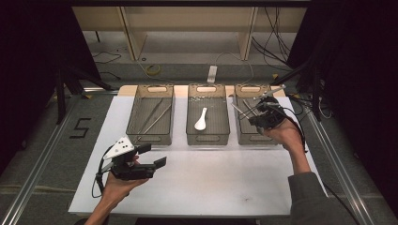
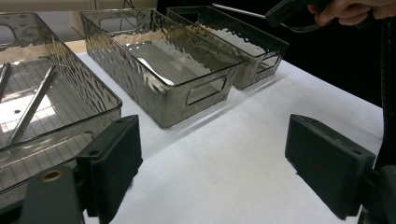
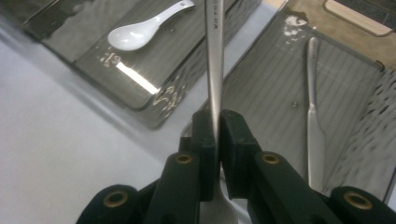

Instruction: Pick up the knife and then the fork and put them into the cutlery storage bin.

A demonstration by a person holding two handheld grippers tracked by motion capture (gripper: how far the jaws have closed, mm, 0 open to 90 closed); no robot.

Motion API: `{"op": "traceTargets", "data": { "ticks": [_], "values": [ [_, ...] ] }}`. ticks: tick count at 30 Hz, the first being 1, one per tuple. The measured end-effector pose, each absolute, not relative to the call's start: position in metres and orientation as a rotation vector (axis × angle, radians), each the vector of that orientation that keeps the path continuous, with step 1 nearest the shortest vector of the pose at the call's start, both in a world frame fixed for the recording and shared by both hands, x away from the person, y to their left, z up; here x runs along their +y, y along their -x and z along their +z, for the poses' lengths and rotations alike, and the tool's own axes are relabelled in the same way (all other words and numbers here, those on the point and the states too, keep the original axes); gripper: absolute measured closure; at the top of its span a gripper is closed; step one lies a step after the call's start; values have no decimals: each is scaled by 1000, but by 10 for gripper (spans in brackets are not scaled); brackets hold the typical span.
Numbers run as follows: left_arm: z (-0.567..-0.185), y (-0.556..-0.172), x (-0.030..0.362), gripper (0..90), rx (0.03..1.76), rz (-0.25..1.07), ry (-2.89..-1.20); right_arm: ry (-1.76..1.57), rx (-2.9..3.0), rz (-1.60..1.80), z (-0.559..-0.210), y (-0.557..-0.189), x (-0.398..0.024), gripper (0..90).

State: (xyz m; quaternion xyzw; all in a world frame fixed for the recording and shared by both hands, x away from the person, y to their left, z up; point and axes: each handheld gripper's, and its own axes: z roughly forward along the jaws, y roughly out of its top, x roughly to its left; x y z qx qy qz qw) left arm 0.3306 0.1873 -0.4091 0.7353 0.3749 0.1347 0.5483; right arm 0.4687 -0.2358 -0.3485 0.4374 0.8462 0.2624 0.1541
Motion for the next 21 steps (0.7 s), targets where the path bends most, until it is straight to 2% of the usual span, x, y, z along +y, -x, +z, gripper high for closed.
{"op": "traceTargets", "data": {
  "ticks": [21],
  "values": [
    [-409, -330, 187, 178, 888, 320, -1740, -1473, 2314, 719, -369, -516, -251, 852]
  ]
}}
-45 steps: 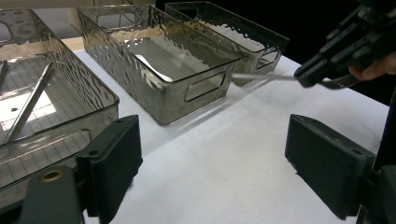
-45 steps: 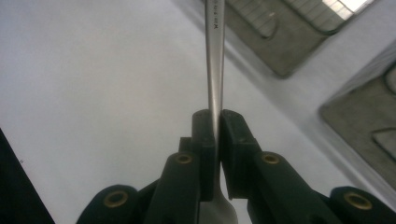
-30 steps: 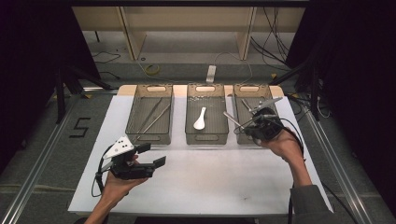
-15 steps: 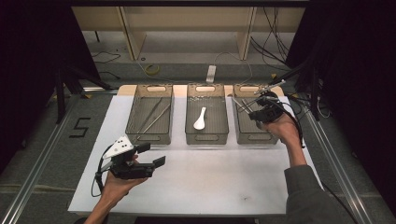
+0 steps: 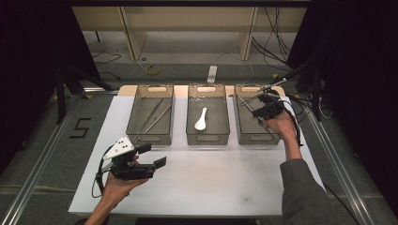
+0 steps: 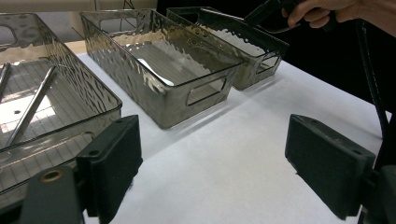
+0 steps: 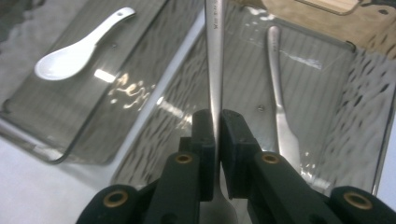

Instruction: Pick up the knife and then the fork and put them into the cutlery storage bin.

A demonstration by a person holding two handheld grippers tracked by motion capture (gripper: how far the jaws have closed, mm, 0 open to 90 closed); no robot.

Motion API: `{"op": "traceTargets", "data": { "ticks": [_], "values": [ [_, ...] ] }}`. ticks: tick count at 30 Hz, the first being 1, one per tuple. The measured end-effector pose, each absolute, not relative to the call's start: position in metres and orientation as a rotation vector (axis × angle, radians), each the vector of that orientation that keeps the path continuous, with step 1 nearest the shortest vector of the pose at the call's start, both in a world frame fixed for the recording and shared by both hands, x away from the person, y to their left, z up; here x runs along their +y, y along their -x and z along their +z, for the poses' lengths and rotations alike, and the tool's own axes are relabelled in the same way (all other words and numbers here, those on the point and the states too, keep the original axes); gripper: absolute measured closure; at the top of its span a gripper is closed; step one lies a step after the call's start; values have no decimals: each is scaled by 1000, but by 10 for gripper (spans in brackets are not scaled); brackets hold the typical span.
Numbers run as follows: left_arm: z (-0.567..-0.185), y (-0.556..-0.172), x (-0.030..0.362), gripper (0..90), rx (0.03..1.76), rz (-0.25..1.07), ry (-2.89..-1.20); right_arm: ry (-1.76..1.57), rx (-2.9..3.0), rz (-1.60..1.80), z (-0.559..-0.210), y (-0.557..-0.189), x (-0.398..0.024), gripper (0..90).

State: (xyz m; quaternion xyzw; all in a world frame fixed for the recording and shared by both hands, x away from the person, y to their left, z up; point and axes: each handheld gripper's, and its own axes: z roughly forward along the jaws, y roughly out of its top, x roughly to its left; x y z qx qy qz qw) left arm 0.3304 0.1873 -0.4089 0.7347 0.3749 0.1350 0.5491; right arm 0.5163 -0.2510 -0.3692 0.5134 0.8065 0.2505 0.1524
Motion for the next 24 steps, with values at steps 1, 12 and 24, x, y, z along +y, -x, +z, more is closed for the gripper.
{"op": "traceTargets", "data": {
  "ticks": [1, 12, 24],
  "values": [
    [-409, -330, 187, 178, 888, 319, -1739, -1479, 2306, 720, -371, -518, -252, 851],
    [-409, -330, 187, 178, 886, 316, -1739, -1507, 2265, 701, -382, -530, -249, 850],
    [-409, -330, 187, 178, 889, 318, -1739, -1544, 2235, 688, -392, -538, -246, 844]
  ]
}}
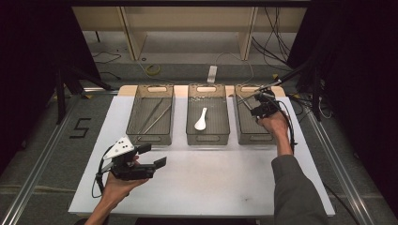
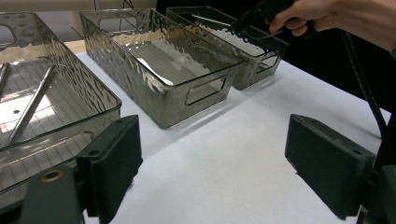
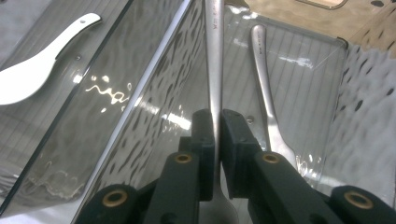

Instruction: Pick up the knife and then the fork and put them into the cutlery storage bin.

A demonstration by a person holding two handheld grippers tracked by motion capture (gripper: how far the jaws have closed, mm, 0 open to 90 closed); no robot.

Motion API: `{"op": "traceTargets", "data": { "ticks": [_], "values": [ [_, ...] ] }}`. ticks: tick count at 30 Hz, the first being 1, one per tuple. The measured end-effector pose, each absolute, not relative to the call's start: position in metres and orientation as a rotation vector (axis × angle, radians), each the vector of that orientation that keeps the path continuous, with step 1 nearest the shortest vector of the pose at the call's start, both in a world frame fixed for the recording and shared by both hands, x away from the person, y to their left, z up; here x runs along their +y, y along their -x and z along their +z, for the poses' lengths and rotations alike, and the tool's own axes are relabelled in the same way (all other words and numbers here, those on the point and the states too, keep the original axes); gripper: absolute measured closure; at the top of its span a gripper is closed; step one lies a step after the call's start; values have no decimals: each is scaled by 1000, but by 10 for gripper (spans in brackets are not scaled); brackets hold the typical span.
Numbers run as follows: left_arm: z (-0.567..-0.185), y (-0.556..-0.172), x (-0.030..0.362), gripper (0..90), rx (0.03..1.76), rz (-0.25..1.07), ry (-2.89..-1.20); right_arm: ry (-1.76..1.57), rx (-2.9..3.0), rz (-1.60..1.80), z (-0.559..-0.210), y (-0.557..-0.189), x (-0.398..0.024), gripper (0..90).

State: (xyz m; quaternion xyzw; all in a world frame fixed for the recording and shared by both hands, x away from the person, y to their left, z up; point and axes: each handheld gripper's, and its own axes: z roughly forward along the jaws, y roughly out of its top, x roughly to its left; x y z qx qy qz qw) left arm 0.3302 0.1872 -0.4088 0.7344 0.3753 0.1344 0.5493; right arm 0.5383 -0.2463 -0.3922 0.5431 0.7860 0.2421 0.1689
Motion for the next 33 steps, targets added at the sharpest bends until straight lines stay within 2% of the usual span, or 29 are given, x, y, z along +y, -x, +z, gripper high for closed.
{"op": "traceTargets", "data": {
  "ticks": [2, 4, 8, 12, 19, 33],
  "values": [
    [-409, -330, 187, 178, 891, 317, -1738, -1565, 2230, 692, -394, -540, -246, 816],
    [-408, -330, 188, 178, 888, 318, -1740, -1583, 2211, 715, -395, -541, -247, 682],
    [-408, -330, 188, 178, 888, 319, -1739, -1580, 2205, 724, -393, -541, -248, 568],
    [-409, -330, 187, 178, 890, 318, -1739, -1563, 2210, 739, -389, -537, -248, 492],
    [-408, -330, 188, 178, 889, 319, -1738, -1509, 2226, 848, -383, -522, -245, 416],
    [-409, -330, 187, 178, 887, 311, -1731, -1442, 2229, 995, -382, -491, -239, 355]
  ]
}}
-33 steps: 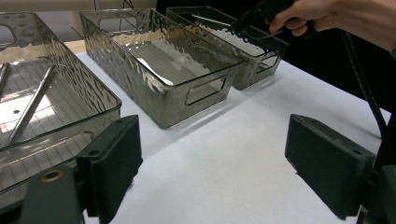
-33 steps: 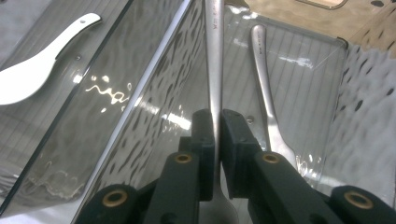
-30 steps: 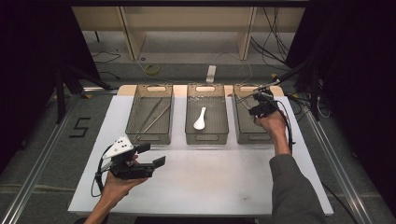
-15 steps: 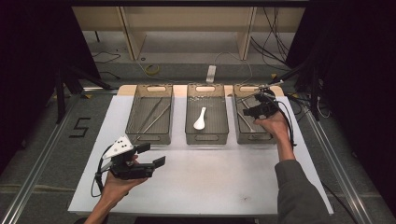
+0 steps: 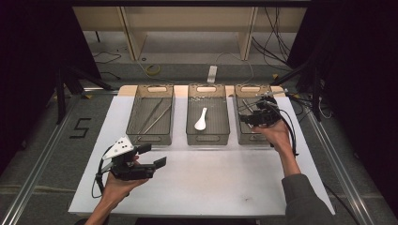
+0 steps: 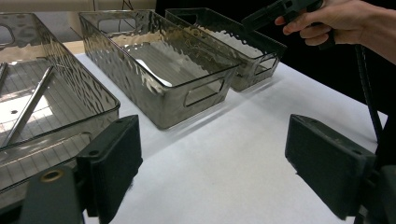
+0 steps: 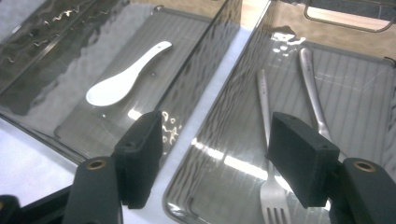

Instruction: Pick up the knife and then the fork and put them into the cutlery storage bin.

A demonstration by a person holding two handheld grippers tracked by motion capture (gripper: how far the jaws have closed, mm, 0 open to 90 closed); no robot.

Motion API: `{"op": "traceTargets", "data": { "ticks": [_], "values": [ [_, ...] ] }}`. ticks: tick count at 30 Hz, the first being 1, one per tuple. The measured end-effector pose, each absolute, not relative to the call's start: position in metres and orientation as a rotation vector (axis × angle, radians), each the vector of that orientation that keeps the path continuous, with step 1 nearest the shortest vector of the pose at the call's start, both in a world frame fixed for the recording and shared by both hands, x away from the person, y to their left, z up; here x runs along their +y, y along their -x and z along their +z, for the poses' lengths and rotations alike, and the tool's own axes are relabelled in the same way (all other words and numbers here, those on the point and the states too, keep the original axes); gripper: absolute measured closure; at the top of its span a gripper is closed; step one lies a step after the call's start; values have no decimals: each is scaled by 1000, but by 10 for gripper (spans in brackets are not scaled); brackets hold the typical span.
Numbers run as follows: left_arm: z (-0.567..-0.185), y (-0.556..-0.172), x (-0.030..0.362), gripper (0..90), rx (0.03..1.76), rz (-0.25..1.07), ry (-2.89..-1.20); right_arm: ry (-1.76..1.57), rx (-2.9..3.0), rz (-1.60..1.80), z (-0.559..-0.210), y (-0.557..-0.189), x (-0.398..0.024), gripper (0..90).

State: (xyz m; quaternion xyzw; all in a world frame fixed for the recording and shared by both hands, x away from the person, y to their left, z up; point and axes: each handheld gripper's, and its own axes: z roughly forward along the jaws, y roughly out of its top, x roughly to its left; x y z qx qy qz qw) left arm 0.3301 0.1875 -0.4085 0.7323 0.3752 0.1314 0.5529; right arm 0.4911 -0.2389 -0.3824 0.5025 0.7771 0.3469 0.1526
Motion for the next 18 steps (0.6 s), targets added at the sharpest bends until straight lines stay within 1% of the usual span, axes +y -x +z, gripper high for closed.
{"op": "traceTargets", "data": {
  "ticks": [4, 18],
  "values": [
    [-408, -330, 188, 178, 887, 310, -1728, -1441, 2214, 1026, -381, -487, -237, 326],
    [-408, -330, 188, 178, 885, 298, -1724, -1342, 2190, 1164, -375, -455, -224, 290]
  ]
}}
